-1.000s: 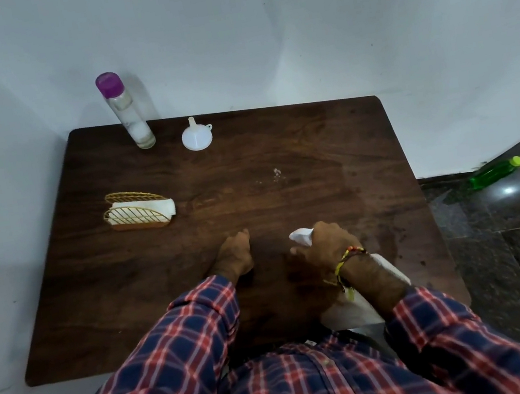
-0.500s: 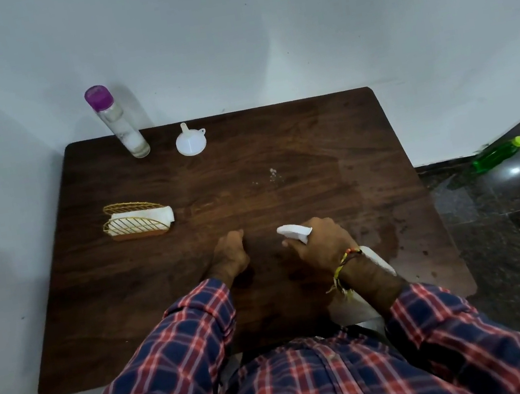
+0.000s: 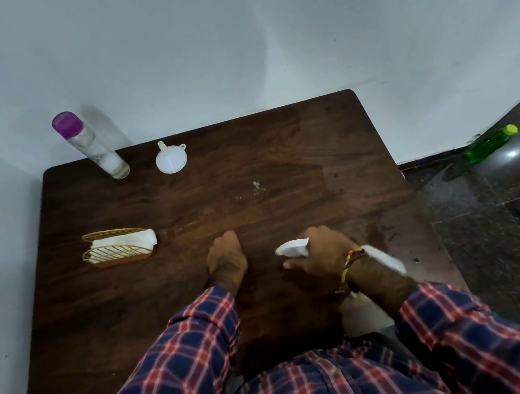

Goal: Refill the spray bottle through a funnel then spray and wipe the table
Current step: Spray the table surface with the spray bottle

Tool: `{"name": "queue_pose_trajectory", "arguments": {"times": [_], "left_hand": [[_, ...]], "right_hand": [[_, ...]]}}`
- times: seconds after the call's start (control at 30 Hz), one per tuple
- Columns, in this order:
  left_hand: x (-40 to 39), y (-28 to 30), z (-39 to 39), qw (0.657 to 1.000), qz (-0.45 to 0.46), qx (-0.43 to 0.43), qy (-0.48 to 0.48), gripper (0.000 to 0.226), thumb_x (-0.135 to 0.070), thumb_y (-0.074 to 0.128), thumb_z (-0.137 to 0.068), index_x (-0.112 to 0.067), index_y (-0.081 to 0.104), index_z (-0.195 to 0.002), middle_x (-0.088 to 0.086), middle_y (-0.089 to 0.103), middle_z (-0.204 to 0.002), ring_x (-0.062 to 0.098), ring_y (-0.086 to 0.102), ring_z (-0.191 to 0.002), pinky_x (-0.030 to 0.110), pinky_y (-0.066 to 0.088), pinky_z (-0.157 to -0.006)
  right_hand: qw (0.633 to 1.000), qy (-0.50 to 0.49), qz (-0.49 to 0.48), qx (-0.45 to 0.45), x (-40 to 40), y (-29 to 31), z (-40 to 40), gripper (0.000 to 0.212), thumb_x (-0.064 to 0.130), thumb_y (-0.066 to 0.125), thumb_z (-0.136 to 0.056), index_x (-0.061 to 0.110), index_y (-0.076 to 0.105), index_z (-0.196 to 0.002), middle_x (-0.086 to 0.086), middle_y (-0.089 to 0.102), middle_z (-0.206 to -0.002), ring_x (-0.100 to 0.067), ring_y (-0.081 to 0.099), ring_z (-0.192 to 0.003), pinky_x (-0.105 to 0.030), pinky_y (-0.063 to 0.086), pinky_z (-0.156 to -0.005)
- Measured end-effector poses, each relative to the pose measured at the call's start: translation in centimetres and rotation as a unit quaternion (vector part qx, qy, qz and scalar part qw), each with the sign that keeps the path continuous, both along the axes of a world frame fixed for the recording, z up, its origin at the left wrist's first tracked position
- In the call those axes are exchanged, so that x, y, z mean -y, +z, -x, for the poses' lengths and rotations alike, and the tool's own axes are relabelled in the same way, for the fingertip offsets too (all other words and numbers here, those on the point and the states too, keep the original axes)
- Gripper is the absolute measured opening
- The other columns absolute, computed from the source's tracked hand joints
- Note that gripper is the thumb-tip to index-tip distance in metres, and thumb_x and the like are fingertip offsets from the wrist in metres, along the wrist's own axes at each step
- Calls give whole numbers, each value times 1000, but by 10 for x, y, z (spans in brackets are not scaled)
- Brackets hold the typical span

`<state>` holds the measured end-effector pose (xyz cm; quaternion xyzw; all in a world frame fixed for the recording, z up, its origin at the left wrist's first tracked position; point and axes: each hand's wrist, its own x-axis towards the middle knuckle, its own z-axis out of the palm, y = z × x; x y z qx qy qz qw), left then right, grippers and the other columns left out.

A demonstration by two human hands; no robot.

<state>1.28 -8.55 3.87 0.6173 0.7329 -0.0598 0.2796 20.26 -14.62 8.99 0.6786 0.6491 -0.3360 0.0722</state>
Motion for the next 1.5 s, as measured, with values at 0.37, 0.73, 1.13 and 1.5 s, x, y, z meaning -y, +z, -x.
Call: {"name": "queue_pose_trajectory", "arguments": {"times": [0.37,0.73,1.13,1.5], "left_hand": [[-42,-4,-17,999,2,40,25,50,-15,66,-89,-14,49,-135,11,55,-135,28,52,-125,41,43,-108],[-104,-13,-36,981,192,-27,2,131,-21,89,-66,-7,-6,-155,14,-6,-163,40,-1,-149,54,21,-118],[-117,-34,-29,970,234,-70,-19,136,-28,91,-63,-7,-8,-154,14,-7,-163,41,0,-149,50,21,-119],[-117,-37,-27,970,232,-77,-20,139,-29,92,-62,-8,-9,-154,14,-10,-163,41,-1,-149,49,22,-118]], "right_hand": [[994,-81,-69,-14,-48,5,-19,43,64,57,-85,34,67,-114,0,66,-112,-25,62,-105,-37,52,-88],[875,-267,-304,-265,-172,0,-81,24,25,80,-79,7,71,-93,-6,72,-85,-20,69,-81,-35,55,-76],[809,-284,-281,-432,-320,-17,-74,36,16,89,-66,3,69,-93,-5,70,-88,-16,66,-78,-20,52,-73],[785,-364,-338,-371,-311,-50,-69,52,21,93,-58,4,67,-100,-6,72,-97,-16,67,-89,-17,51,-74]]}}
